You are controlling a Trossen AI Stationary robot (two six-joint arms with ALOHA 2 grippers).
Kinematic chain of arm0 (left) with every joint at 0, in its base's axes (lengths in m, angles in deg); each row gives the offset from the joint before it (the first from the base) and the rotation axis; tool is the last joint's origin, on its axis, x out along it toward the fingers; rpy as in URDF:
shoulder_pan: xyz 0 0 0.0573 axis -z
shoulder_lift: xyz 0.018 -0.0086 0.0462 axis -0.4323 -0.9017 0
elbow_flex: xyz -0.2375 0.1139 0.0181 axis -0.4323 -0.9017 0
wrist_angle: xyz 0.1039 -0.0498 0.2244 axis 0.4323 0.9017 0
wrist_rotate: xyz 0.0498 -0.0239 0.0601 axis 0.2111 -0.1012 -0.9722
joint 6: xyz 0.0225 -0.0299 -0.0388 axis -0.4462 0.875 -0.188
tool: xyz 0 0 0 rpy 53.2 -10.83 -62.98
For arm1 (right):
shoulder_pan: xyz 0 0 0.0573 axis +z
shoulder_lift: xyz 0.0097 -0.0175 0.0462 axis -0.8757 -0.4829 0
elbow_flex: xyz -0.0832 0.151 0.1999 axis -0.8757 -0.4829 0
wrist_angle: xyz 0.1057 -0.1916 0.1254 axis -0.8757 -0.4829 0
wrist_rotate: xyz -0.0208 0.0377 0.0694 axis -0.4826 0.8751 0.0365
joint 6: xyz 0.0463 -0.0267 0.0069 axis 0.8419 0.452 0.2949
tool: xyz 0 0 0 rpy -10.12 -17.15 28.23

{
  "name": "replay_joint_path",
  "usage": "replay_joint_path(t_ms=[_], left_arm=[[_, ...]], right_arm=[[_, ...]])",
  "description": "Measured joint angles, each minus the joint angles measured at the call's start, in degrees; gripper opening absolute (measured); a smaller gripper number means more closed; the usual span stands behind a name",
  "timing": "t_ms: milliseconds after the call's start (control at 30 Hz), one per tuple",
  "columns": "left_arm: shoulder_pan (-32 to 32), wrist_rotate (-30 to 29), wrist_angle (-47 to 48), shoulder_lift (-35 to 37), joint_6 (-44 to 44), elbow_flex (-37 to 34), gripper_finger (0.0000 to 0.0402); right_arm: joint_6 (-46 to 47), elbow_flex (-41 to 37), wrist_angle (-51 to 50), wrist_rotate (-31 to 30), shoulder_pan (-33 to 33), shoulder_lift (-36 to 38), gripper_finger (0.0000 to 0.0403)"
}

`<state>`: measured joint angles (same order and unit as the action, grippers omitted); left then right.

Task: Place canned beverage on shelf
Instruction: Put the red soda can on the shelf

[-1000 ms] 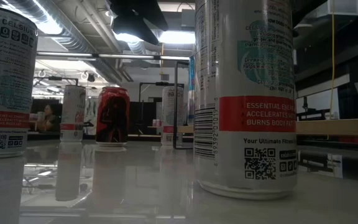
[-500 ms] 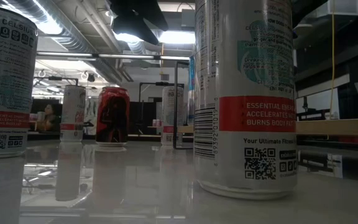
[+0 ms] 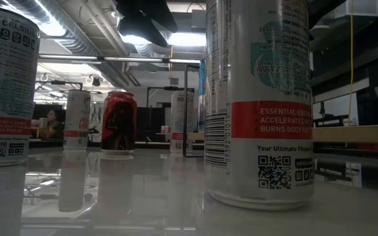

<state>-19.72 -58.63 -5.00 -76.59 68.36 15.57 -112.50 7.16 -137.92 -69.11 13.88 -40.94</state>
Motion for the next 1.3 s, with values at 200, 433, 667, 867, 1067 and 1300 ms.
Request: replay_joint_path(t_ms=[200, 433, 667, 867, 1067, 1300], left_arm=[[0.0, 0.0, 0.0, 0.0, 0.0, 0.0, 0.0271], [0.0, 0.0, 0.0, 0.0, 0.0, 0.0, 0.0271], [0.0, 0.0, 0.0, 0.0, 0.0, 0.0, 0.0271], [0.0, 0.0, 0.0, 0.0, 0.0, 0.0, 0.0271], [0.0, 0.0, 0.0, 0.0, 0.0, 0.0, 0.0271], [0.0, 0.0, 0.0, 0.0, 0.0, 0.0, 0.0271]], right_arm=[[0.0, -3.8, 2.5, -0.9, 0.0, 0.0, 0.034], [0.4, -6.8, 5.0, -2.0, 0.0, 0.0, 0.034], [1.9, -6.9, 6.0, -1.9, 0.0, 0.0, 0.0334], [4.6, -6.9, 5.9, -1.7, 0.0, 0.0, 0.0287], [11.0, -6.9, 6.1, -1.6, 0.0, 0.0, 0.0285], [28.5, -6.9, 6.1, -2.3, 0.0, 0.0, 0.0304]])
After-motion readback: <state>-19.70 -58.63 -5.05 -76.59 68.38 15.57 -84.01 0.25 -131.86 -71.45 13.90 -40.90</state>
